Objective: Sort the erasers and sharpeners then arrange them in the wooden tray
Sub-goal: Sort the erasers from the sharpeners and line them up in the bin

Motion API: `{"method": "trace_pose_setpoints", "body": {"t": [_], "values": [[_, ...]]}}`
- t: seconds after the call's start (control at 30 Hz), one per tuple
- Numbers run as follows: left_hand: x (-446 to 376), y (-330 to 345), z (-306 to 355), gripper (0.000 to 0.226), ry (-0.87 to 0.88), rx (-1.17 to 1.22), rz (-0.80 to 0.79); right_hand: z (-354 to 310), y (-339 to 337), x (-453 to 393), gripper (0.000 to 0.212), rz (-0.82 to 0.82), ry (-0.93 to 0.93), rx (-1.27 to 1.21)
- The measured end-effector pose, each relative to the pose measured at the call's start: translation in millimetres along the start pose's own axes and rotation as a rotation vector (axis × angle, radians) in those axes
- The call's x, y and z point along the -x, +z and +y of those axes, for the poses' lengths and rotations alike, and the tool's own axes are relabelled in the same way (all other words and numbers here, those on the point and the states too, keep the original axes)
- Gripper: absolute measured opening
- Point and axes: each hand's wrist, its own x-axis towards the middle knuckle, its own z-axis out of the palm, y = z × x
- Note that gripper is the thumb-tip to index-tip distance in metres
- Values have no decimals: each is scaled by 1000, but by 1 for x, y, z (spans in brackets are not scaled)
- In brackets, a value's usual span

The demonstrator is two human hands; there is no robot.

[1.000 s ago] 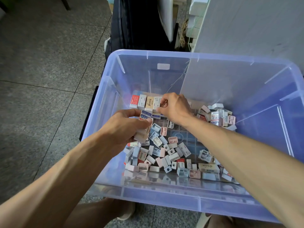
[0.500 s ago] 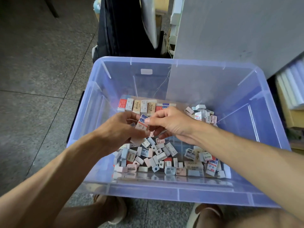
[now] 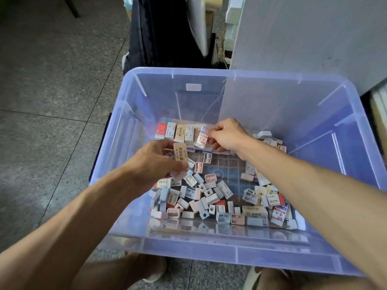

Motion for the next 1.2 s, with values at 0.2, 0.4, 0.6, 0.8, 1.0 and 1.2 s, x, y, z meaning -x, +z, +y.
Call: {"method": "trace_pose_setpoints", "body": {"t": [0.2, 0.4, 0.6, 0.8, 1.0, 1.2], "values": [[-2, -1, -1, 36, -4, -2, 3, 2, 25, -19, 13, 133, 49, -18], [-1, 0, 0, 38, -14, -11, -6, 13, 22, -4, 44, 60, -270, 436], [3, 1, 4, 37, 13, 47, -32, 8, 25, -9, 34, 79, -417, 667], [4, 6, 8, 39, 17, 6, -79, -2, 9, 23, 18, 47, -273, 213], [10, 14, 11, 52, 35, -48, -163, -2, -15, 80, 19, -256, -158, -18], [7, 23, 11, 54, 45, -85, -222, 10, -18, 90, 19, -305, -43, -82]]}}
